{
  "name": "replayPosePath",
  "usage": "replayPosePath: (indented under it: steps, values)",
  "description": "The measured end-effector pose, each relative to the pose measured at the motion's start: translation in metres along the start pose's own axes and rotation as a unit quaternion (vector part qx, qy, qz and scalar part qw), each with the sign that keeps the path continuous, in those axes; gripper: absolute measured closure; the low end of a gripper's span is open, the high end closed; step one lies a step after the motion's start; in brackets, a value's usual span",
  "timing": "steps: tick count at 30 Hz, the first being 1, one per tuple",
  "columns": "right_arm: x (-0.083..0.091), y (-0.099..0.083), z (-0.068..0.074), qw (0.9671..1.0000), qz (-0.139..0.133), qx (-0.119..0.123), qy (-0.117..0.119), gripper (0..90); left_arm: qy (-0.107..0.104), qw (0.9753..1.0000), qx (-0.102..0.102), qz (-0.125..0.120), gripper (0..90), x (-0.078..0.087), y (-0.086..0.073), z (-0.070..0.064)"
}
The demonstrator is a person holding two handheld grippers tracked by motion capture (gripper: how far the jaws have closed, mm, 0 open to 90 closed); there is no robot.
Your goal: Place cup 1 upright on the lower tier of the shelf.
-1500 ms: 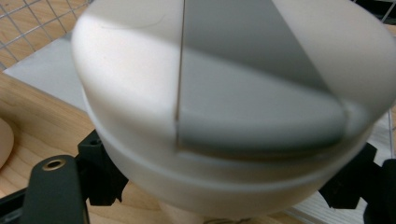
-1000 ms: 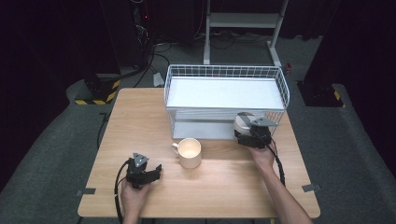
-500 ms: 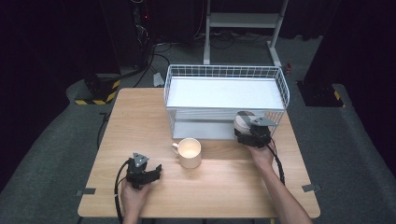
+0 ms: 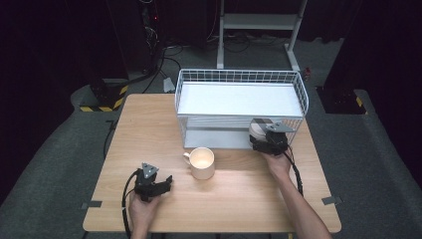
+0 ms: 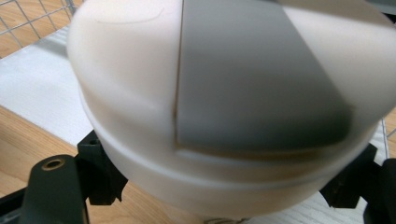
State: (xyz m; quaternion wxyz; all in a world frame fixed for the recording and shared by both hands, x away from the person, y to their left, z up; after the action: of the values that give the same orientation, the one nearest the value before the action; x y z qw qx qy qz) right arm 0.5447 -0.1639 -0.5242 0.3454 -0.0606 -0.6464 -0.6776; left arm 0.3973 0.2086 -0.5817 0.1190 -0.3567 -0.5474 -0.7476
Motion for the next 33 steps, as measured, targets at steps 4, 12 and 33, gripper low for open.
replayPosePath:
  steps: [4,12,33]
  values:
    - [0.0,0.0,0.0,1.0,0.001,0.004,0.002,18.7,0.0,1.0,0.0,0.0,25.1,0.0,0.0,0.0]
    - [0.001,-0.002,-0.002,0.9998,0.018,-0.011,0.007,14.3,0.0,1.0,0.0,0.0,25.1,0.0,0.0,0.0]
    - [0.005,-0.028,-0.005,0.9992,0.038,-0.009,-0.007,22.5,0.0,1.0,-0.001,0.001,25.1,0.0,0.0,0.0]
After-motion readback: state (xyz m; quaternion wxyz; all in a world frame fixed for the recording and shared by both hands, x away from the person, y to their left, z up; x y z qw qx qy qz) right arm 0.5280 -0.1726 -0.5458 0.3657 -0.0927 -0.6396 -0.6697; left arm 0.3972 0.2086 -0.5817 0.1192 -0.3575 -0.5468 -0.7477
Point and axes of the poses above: each handheld gripper's, and its own axes: x roughly backward along the jaws, y roughly out of its top, z roughly to its left, the point moved 8 cm from there along -x, roughly forward along the jaws, and after that the axes turned 11 degrees about -x, right-handed, at the moved point
